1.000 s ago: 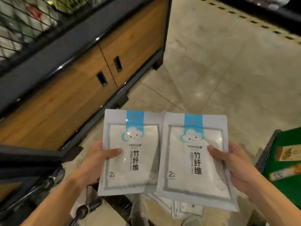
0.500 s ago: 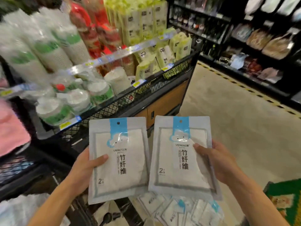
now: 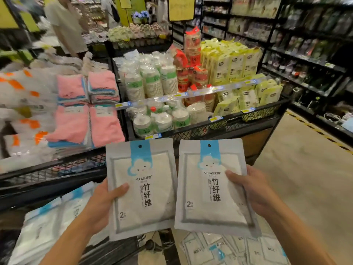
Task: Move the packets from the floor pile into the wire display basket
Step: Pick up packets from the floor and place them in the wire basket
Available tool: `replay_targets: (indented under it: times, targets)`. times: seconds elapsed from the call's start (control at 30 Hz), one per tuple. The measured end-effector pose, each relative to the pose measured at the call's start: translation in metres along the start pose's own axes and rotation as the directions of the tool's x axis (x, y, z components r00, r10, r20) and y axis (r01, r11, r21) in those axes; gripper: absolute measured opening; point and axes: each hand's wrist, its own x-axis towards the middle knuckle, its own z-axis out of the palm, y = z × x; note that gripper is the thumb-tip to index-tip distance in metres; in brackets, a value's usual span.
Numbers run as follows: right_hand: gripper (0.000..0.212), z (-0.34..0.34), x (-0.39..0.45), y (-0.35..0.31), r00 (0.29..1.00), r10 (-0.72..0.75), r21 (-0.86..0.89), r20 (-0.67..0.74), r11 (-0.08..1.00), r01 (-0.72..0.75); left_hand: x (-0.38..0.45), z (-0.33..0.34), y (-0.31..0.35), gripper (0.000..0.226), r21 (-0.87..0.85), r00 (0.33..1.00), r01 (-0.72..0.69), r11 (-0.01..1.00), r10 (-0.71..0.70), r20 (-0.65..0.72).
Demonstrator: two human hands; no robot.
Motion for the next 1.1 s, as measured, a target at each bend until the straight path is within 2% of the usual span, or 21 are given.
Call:
replay_targets:
  times: [0.03, 0.13, 0.2, 0.4, 0.57, 0.83, 0.97, 1.1]
  targets:
    - [0.025, 0.004, -0.007, -0.001, 1.000, -0.010, -0.011, 0.029, 1.000, 0.010, -0.016, -0.003, -0.002, 0.104, -0.011, 1.000, -0.001, 1.000, 0.000, -0.025]
    - [0.027, 0.016, -0.028, 0.000, 0.992, -0.036, -0.057, 0.123, 0.997, 0.043, -0.063, -0.015, -0.010, 0.053, -0.078, 0.996, -0.028, 0.997, 0.021, -0.087]
    - [0.027, 0.026, -0.039, 0.003, 0.983, -0.050, -0.080, 0.175, 0.995, 0.064, -0.091, -0.024, -0.015, 0.046, -0.117, 0.991, -0.023, 0.993, 0.007, -0.137]
    - [0.025, 0.069, -0.066, 0.006, 0.945, -0.068, -0.129, 0.319, 0.985, 0.114, -0.158, -0.068, -0.031, 0.042, -0.207, 0.969, -0.092, 0.974, 0.039, -0.243]
    - [0.025, 0.135, -0.083, 0.018, 0.907, -0.090, -0.142, 0.411, 0.977, 0.162, -0.204, -0.128, -0.029, 0.044, -0.235, 0.937, -0.160, 0.959, 0.073, -0.341]
    - [0.024, 0.251, -0.096, 0.051, 0.879, -0.047, -0.198, 0.475, 0.967, 0.158, -0.244, -0.219, -0.025, 0.044, -0.173, 0.835, -0.173, 0.970, 0.052, -0.547]
    - [0.025, 0.299, -0.100, 0.073, 0.873, 0.015, -0.234, 0.487, 0.966, 0.114, -0.251, -0.263, -0.029, 0.050, -0.212, 0.829, -0.152, 0.965, 0.007, -0.560]
    - [0.023, 0.336, -0.088, 0.091, 0.893, 0.051, -0.260, 0.447, 0.963, 0.075, -0.241, -0.292, -0.032, 0.044, -0.224, 0.833, -0.135, 0.965, -0.012, -0.553]
